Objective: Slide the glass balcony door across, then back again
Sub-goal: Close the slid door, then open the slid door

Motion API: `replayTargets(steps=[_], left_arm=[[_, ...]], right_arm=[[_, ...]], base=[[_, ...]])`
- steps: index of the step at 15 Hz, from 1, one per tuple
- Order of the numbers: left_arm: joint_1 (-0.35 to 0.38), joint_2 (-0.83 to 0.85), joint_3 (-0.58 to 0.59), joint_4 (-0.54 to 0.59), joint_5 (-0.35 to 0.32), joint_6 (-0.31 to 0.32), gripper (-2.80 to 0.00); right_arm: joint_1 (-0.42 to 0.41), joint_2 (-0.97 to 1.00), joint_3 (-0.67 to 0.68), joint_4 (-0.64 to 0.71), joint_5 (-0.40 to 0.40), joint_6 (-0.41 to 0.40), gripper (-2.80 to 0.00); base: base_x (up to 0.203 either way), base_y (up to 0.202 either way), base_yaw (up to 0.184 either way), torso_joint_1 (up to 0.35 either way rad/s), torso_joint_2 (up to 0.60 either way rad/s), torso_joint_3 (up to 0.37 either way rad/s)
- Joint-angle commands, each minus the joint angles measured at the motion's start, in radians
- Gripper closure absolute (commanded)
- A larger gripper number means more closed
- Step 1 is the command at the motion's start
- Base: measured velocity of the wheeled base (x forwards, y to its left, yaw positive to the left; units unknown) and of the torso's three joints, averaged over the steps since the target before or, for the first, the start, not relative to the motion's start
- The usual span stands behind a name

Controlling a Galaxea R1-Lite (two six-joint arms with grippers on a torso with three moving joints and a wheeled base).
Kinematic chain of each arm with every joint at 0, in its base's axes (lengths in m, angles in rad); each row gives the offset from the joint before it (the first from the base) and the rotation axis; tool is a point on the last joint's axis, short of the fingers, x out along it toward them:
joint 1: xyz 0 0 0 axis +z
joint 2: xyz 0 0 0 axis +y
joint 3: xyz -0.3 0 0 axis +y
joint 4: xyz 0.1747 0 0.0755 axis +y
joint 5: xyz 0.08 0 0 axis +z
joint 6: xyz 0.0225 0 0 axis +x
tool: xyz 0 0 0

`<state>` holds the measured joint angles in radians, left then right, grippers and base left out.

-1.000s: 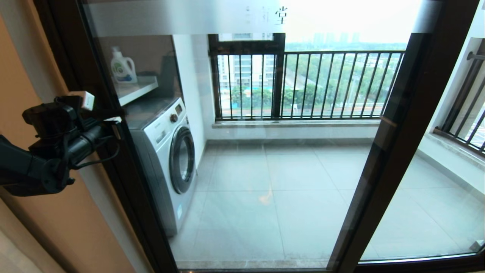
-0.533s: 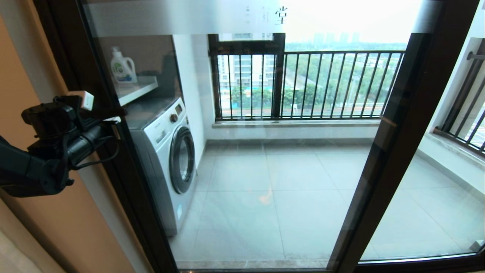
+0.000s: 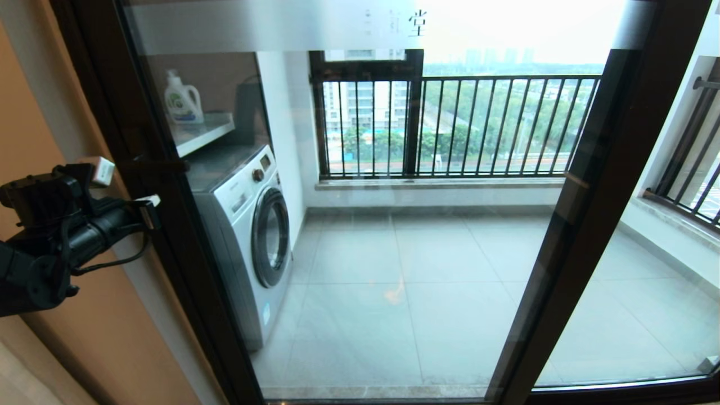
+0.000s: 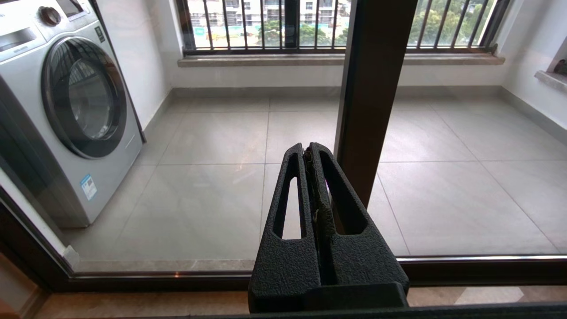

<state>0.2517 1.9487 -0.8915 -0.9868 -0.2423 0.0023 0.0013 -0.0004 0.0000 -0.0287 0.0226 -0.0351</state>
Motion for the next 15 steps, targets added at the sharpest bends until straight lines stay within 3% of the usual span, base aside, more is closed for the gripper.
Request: replayTargets(steps=[1, 4, 8, 12, 15], left_arm=[[0.011, -0.005, 0.0, -0.006, 0.0, -0.002, 0.0], [0.031, 0.006, -0.011, -0.006, 0.003, -0.002, 0.0], [0.122, -0.024, -0.101, -0.007, 0.016, -0.009, 0.0], [0.071, -0.164, -0.116, -0.005, 0.026, -0.122, 0.0], [0.052, -0.203, -0.087, -0.002, 0.027, -0.128, 0.0]], right_arm=[[0.0, 0.0, 0.012, 0.0, 0.0, -0.002, 0.0], [0.0, 0.0, 0.012, 0.0, 0.0, 0.0, 0.0], [0.0, 0.0, 0.012, 0.0, 0.0, -0.001, 0.0], [0.0, 0.0, 0.012, 0.0, 0.0, 0.0, 0.0], [0.0, 0.0, 0.012, 0.0, 0.0, 0.0, 0.0]], base=[[0.0, 0.0, 0.0, 0.0, 0.0, 0.0], [0.0, 0.0, 0.0, 0.0, 0.0, 0.0], [0.0, 0.0, 0.0, 0.0, 0.0, 0.0], [0.0, 0.0, 0.0, 0.0, 0.0, 0.0], [0.0, 0.0, 0.0, 0.0, 0.0, 0.0]])
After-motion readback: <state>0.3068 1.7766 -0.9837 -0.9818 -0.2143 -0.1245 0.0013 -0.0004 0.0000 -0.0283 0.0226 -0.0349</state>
